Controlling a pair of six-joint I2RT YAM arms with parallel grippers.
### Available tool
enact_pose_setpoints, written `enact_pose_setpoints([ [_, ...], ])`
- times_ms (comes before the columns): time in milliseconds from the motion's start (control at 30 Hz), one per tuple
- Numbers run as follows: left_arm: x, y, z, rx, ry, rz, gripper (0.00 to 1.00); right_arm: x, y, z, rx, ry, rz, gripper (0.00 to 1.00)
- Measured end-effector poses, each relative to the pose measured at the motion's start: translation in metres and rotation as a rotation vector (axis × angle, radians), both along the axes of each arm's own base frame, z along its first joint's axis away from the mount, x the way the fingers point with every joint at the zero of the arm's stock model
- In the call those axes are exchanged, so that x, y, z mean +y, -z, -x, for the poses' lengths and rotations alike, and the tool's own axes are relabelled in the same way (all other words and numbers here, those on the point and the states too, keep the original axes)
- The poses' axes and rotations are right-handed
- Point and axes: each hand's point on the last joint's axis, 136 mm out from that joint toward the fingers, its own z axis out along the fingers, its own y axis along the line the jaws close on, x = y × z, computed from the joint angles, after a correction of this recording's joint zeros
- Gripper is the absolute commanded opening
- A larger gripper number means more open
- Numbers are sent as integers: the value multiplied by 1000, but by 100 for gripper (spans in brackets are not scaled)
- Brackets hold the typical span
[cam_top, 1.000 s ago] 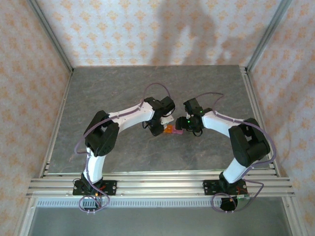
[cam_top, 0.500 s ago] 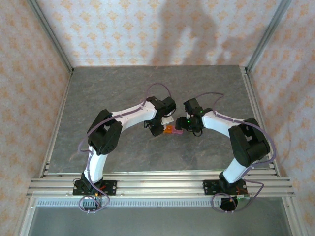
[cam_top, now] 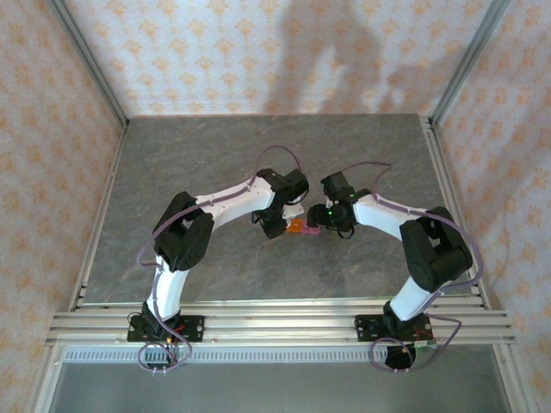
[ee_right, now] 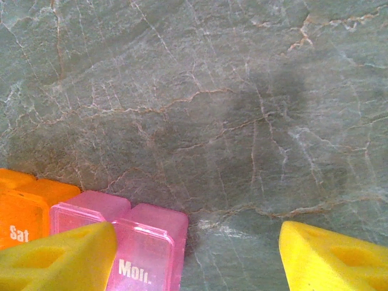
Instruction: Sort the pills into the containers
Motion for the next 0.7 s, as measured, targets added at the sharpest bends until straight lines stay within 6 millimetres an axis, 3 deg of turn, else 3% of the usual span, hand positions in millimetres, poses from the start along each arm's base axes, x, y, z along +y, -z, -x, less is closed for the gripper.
enact_pose_setpoints([
  [700,4,-3,-1,7,28,-52,0,1,0,0,1,-1,-3,72],
])
